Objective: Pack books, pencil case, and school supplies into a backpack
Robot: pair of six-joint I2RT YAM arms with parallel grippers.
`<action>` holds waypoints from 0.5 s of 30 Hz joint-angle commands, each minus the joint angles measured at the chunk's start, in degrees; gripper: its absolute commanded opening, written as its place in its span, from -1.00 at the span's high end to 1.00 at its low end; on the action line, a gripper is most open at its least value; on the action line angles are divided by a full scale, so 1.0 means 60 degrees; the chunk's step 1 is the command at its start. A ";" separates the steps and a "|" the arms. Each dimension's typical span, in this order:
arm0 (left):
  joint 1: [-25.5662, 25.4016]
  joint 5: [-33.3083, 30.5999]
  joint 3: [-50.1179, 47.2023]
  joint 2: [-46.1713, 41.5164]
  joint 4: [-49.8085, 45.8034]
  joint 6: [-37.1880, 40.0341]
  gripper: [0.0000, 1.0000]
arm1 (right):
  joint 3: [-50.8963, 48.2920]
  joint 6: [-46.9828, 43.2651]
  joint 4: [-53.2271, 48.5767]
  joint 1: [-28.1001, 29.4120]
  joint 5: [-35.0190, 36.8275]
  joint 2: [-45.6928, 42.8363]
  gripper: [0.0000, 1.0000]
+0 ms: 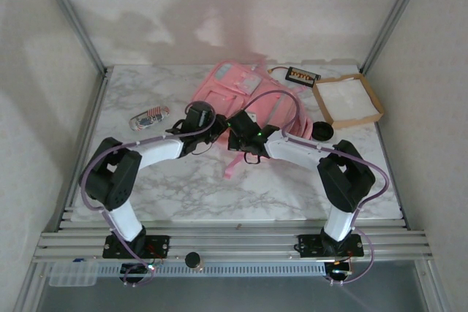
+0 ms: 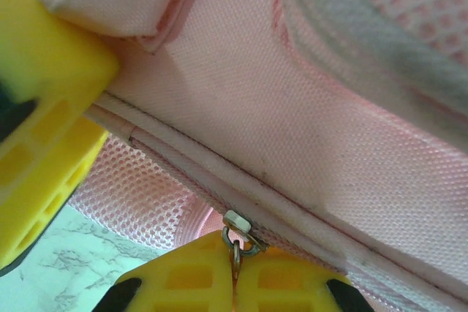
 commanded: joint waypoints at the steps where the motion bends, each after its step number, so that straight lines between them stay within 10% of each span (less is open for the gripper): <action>1: 0.0169 -0.1096 0.0356 0.0503 0.0184 -0.0338 0.65 | -0.0126 -0.0085 -0.0180 0.0012 0.0059 -0.0300 1.00; 5: 0.0603 -0.1334 0.0398 0.0486 -0.0087 -0.0094 1.00 | -0.0365 -0.0125 -0.0971 -0.0143 0.0460 -0.0709 1.00; 15: 0.2095 -0.1519 0.1117 0.0344 -0.1466 0.1896 1.00 | -0.1655 -0.0652 -0.2121 -0.1172 0.0196 -0.2733 1.00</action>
